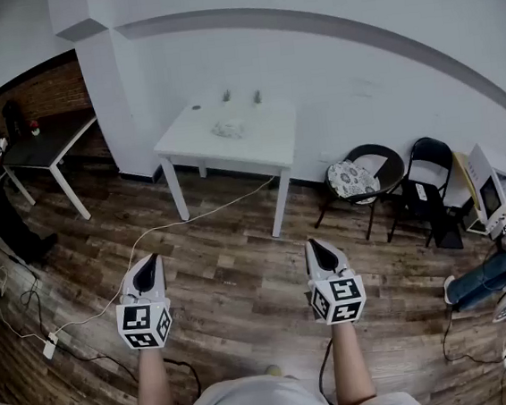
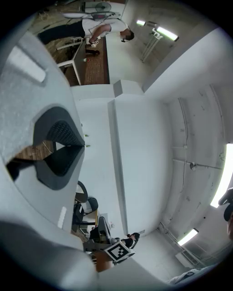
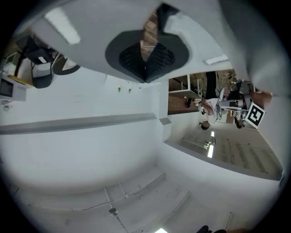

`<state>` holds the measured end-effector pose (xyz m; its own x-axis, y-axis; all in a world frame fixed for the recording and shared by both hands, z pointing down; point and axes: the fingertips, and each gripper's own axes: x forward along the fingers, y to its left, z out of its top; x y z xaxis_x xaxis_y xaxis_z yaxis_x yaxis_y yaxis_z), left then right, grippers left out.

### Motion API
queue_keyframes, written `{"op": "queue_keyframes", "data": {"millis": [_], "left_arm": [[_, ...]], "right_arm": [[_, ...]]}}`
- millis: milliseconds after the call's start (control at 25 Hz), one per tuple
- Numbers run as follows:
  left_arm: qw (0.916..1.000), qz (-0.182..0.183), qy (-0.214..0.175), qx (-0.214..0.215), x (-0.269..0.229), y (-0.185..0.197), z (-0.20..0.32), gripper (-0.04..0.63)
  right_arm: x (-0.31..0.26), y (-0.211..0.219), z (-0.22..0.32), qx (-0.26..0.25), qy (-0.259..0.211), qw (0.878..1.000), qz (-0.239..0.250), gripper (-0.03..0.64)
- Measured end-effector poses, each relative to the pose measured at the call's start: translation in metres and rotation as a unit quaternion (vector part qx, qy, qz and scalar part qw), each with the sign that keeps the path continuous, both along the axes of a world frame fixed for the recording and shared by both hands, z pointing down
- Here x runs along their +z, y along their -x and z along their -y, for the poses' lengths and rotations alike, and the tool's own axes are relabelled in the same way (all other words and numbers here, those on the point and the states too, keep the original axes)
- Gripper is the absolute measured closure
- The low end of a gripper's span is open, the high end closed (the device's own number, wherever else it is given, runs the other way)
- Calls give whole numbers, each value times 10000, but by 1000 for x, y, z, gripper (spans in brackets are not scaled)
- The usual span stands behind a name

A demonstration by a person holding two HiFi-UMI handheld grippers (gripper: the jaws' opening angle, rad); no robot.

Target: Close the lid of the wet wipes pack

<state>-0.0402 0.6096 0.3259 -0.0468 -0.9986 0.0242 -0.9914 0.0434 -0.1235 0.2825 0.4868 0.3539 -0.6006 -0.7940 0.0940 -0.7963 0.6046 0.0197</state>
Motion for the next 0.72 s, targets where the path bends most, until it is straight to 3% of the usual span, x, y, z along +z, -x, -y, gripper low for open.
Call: {"op": "queue_keyframes", "data": {"millis": [720], "left_arm": [[9999,-17,87,128,7,-16,4,588]], "right_arm": [[-2,-7,-2,93,-99,9999,77,615]]}}
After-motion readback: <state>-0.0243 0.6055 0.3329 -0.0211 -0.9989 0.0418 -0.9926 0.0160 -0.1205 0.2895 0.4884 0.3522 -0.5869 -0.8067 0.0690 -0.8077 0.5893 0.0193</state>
